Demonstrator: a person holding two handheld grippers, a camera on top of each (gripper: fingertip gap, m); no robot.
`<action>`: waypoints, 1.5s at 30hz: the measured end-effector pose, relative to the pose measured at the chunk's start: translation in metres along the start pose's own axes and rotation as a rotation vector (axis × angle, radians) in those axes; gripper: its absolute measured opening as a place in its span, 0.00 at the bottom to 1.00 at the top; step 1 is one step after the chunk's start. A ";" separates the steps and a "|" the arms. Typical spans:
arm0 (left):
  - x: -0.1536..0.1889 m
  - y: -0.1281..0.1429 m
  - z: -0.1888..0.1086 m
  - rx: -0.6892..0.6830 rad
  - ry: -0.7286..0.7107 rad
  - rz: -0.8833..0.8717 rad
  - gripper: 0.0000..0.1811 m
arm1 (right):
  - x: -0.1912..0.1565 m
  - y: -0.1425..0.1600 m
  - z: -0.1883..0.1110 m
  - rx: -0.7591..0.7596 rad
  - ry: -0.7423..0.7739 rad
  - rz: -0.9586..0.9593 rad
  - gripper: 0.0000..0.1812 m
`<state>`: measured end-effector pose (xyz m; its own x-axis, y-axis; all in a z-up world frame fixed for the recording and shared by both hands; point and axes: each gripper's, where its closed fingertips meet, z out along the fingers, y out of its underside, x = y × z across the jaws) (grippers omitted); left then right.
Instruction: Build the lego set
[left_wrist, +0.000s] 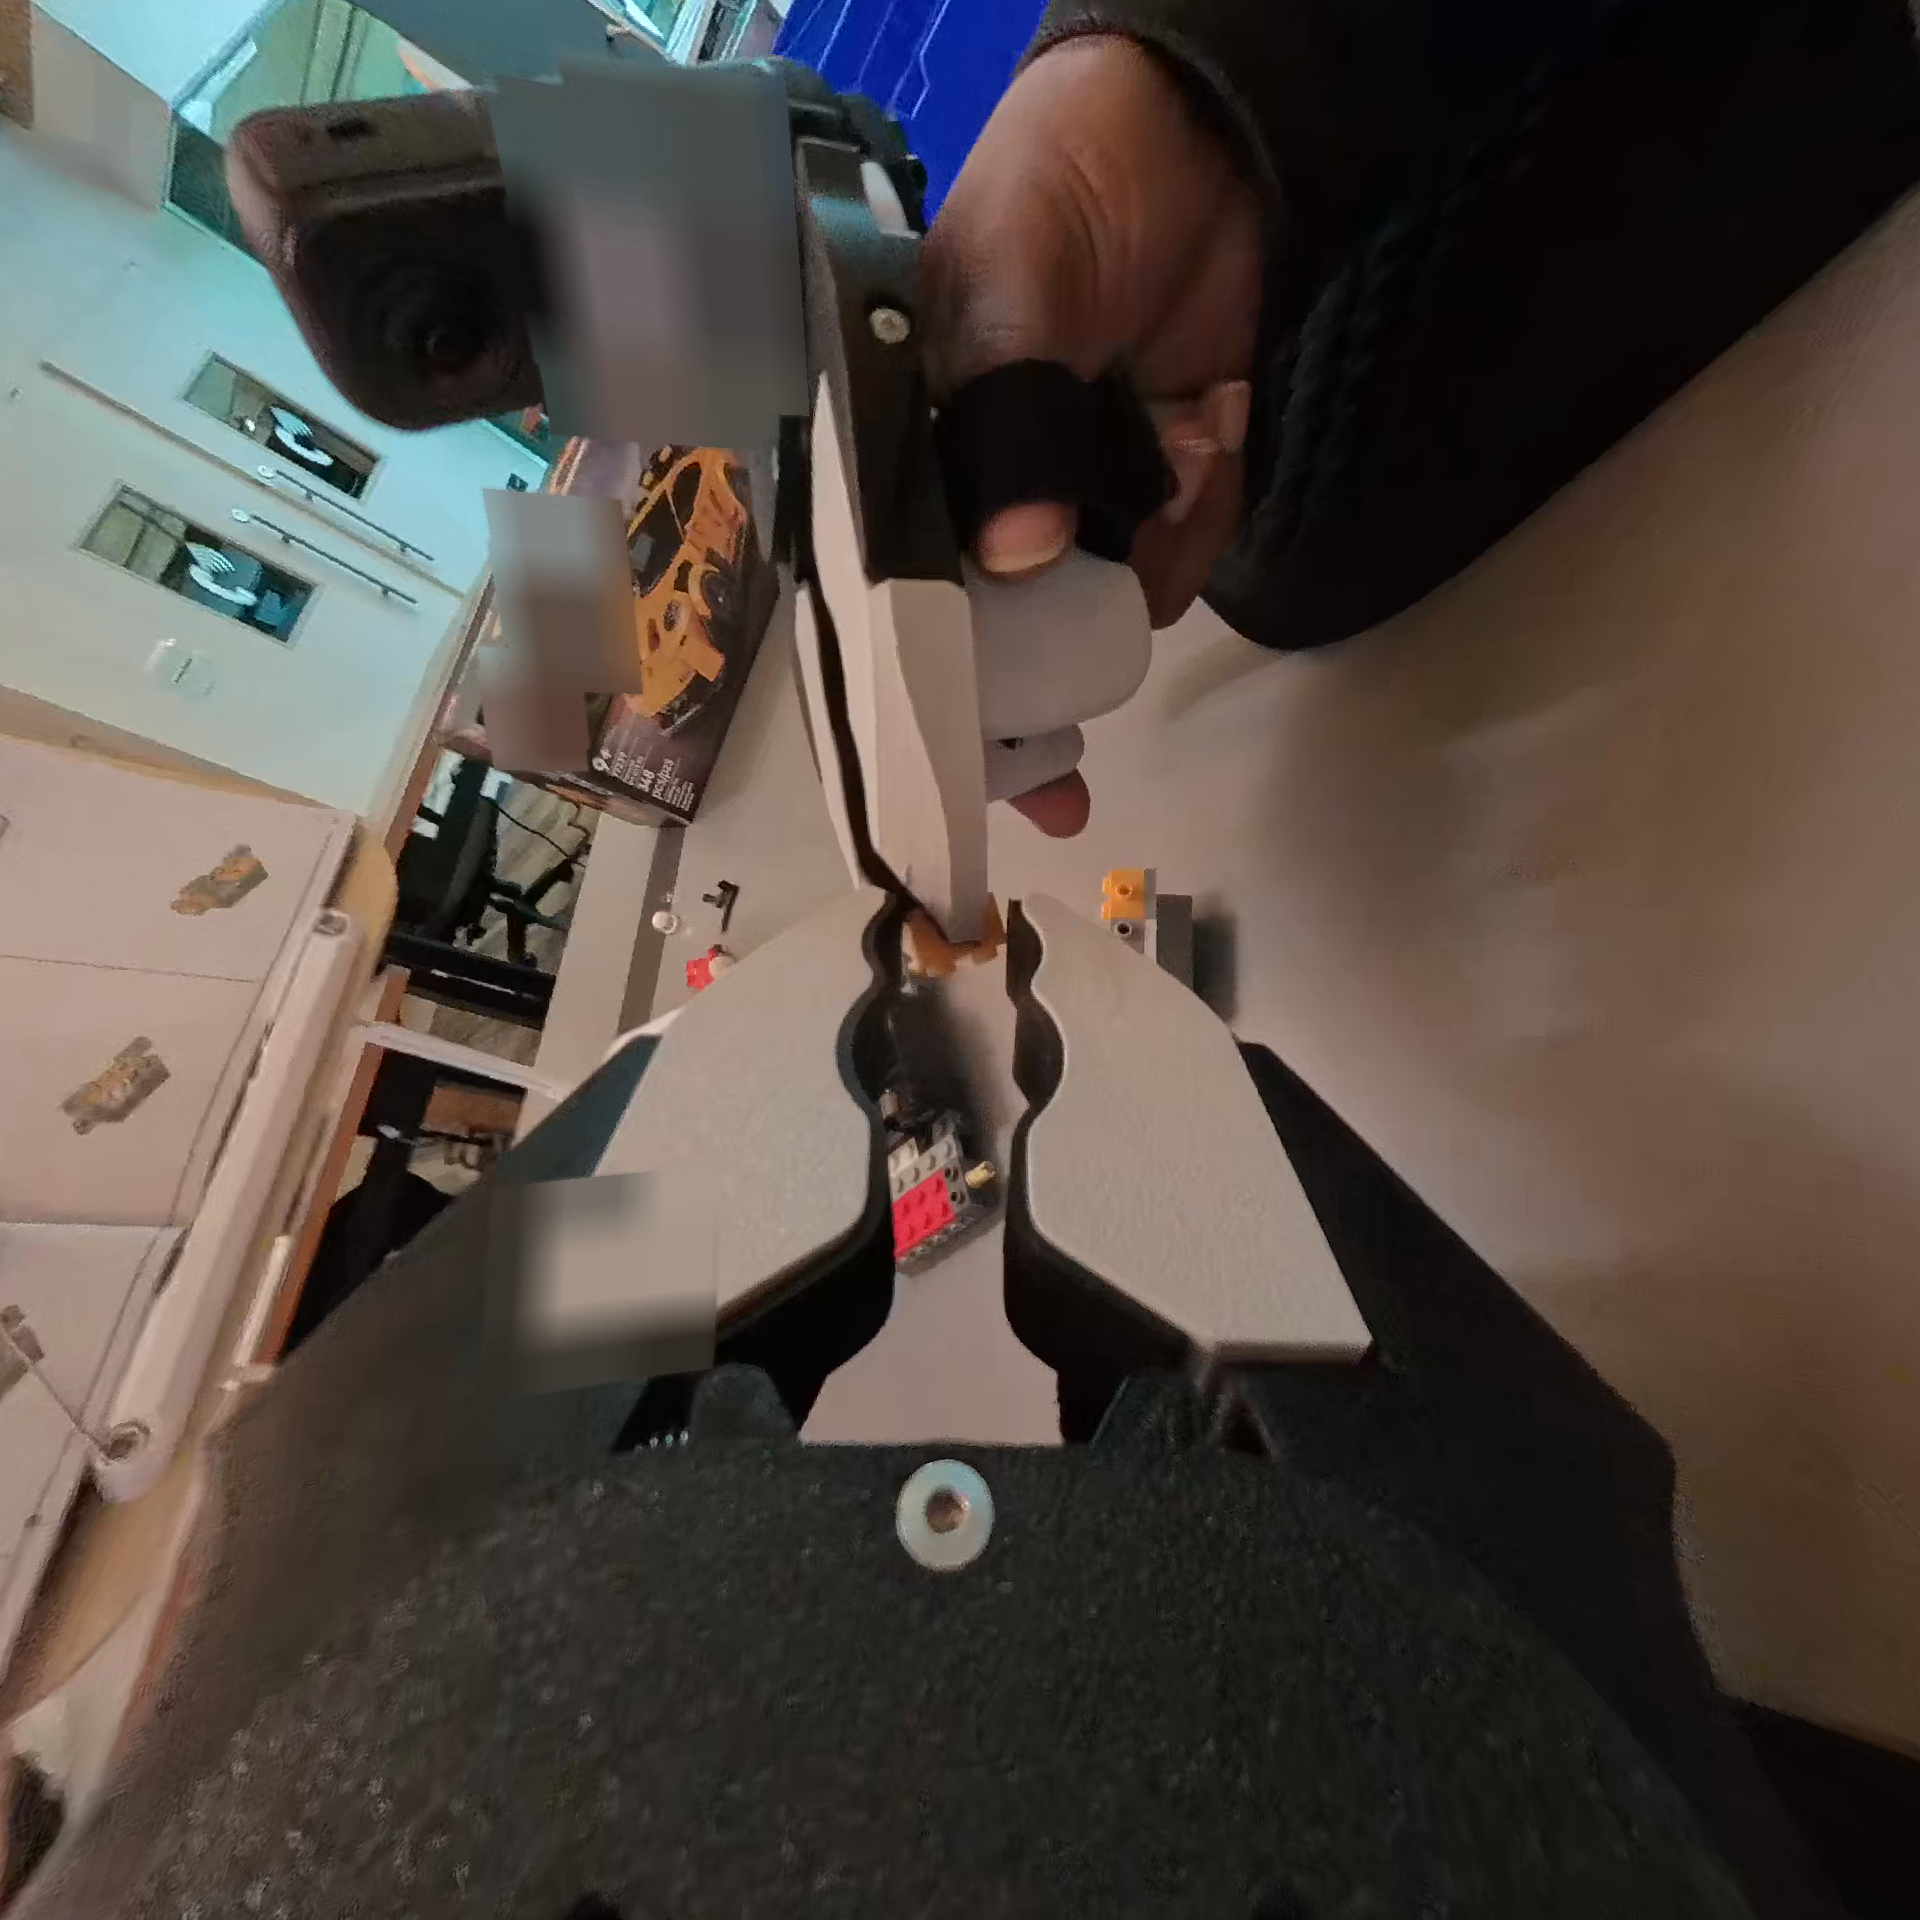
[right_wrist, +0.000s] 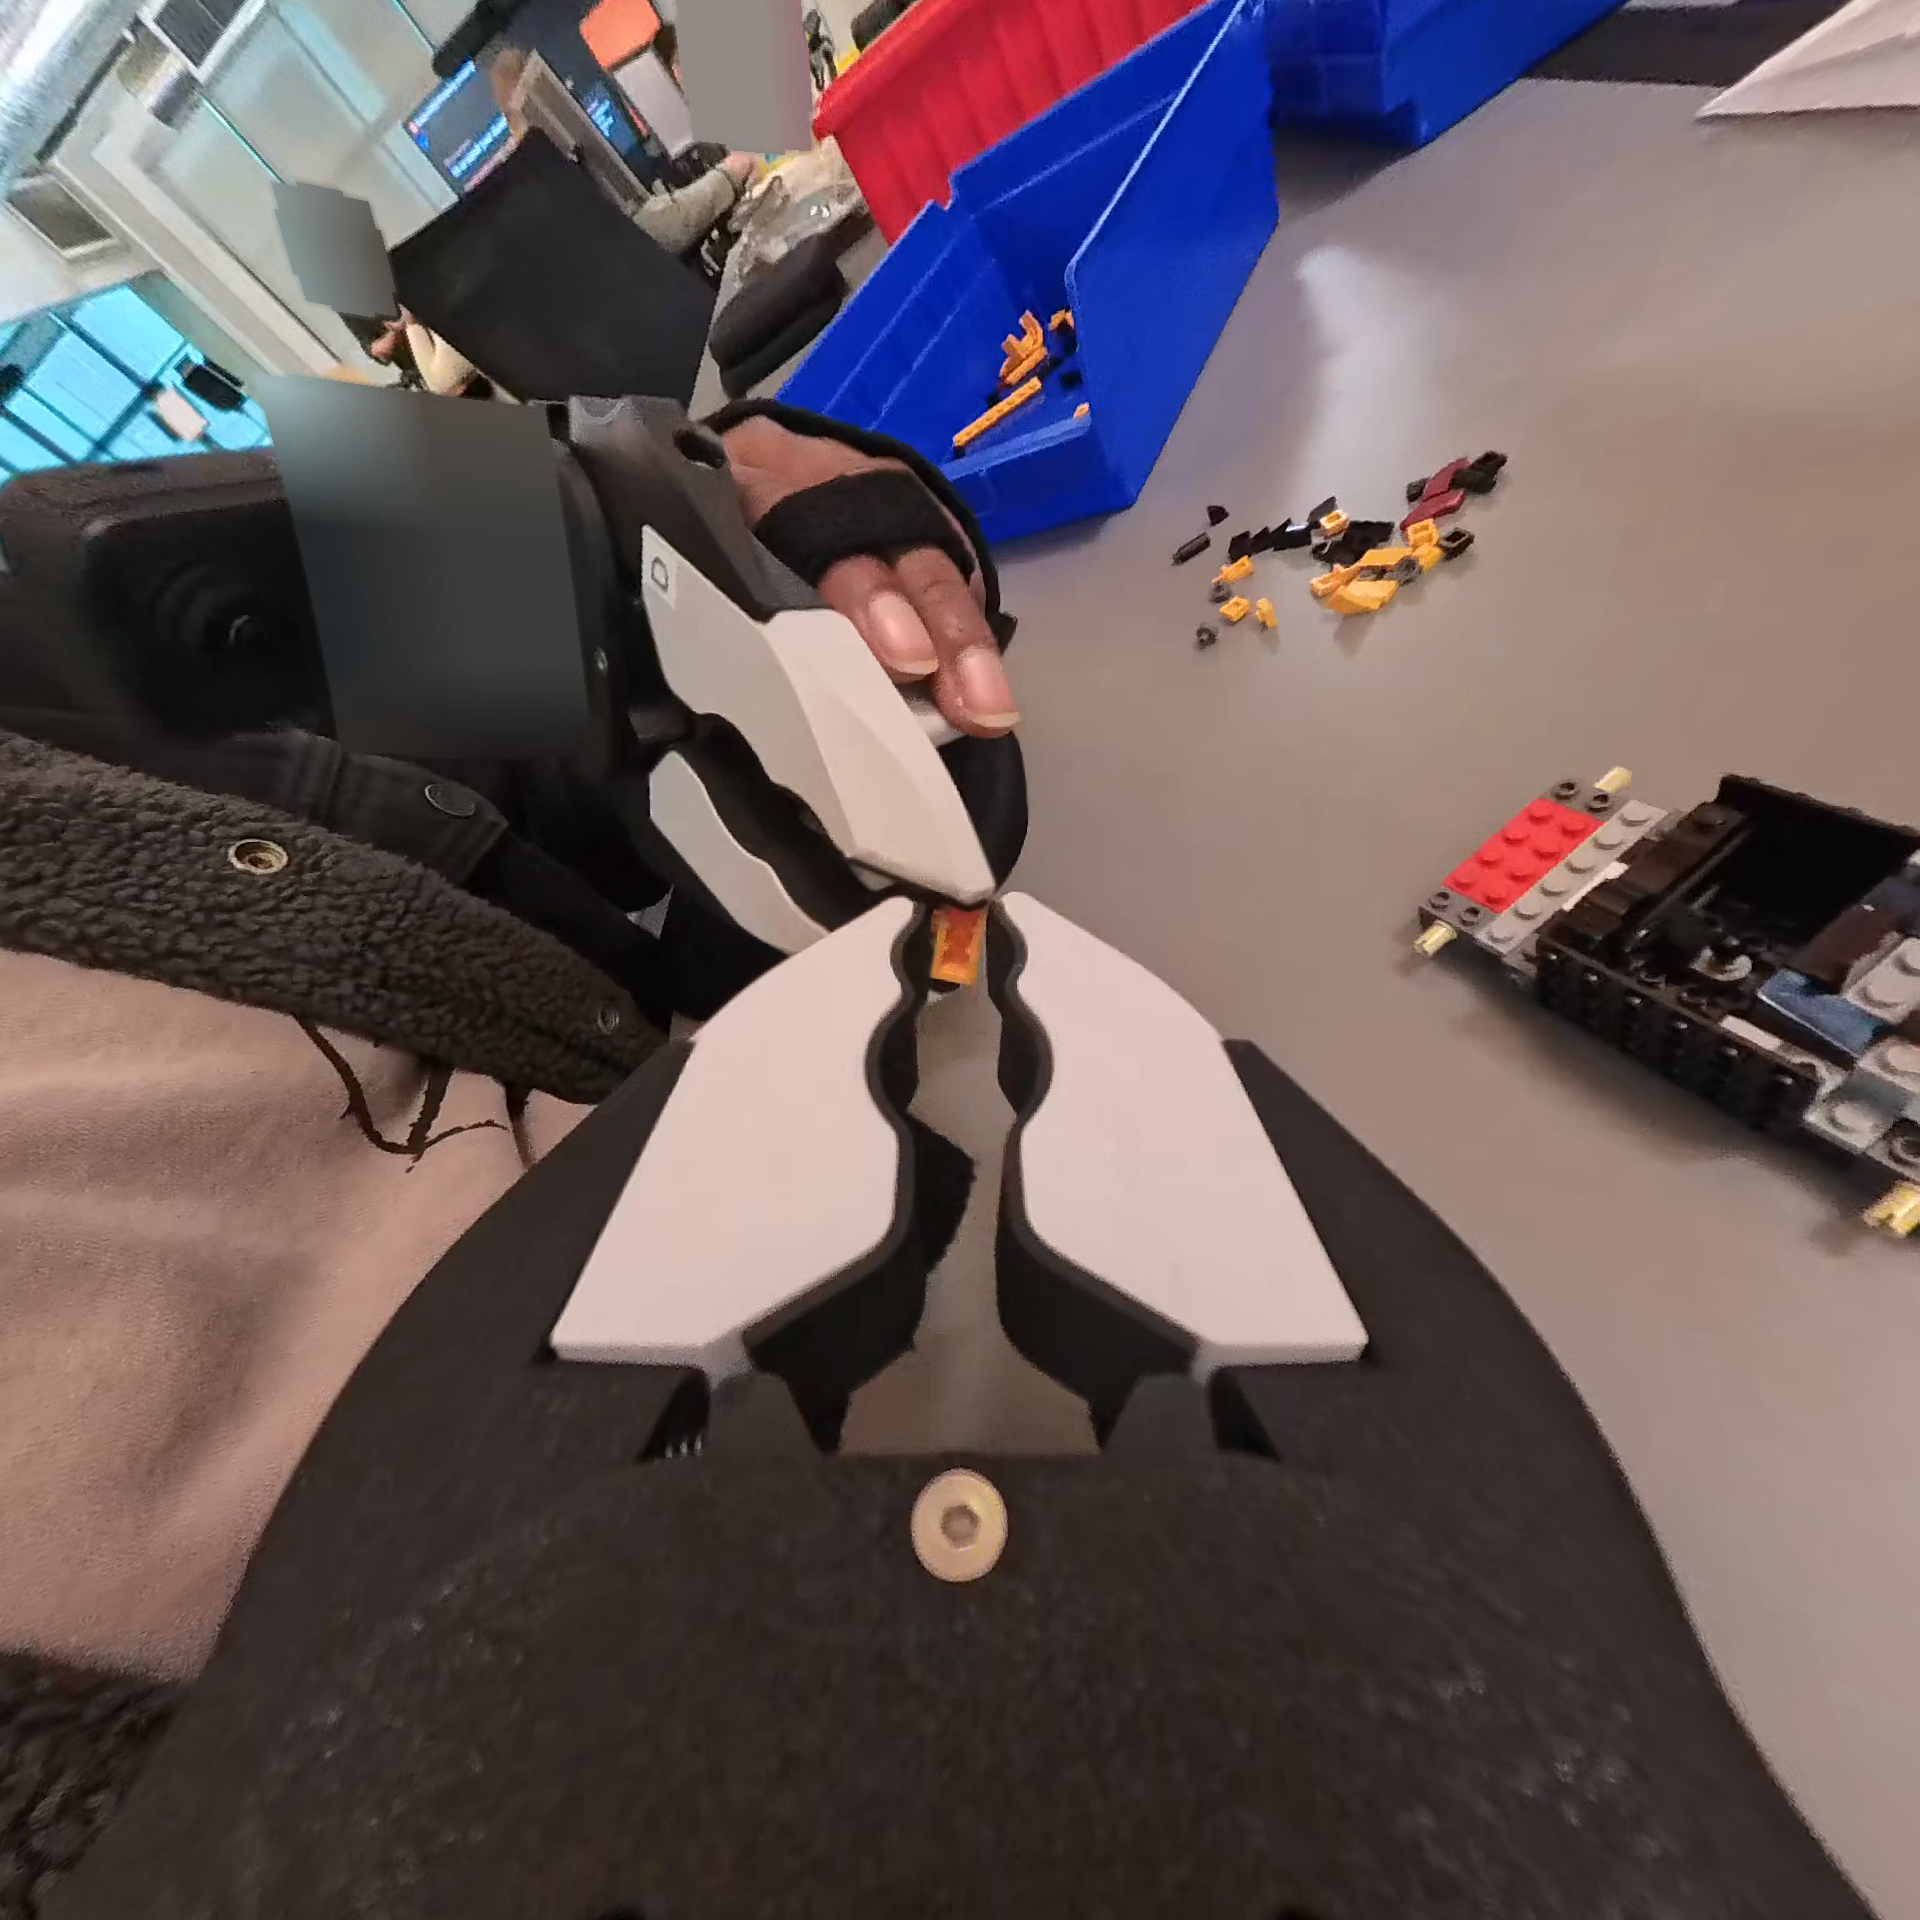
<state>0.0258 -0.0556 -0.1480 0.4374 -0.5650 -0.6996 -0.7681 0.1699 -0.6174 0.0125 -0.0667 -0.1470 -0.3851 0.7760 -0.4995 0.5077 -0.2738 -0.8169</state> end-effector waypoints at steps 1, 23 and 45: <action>-0.002 0.002 0.000 0.003 -0.003 -0.034 0.11 | 0.001 -0.001 -0.001 0.013 0.003 -0.001 0.05; -0.014 -0.034 -0.019 0.525 0.462 -1.046 0.04 | -0.032 -0.032 -0.019 0.424 -0.085 -0.447 0.05; 0.023 -0.006 -0.006 0.232 0.615 -1.049 0.04 | -0.010 0.007 -0.010 0.098 -0.082 -0.344 0.09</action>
<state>0.0375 -0.0744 -0.1581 0.4506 -0.7886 0.4184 -0.0507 -0.4905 -0.8700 0.0280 -0.0703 -0.1453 -0.5830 0.7851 -0.2089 0.2631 -0.0608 -0.9629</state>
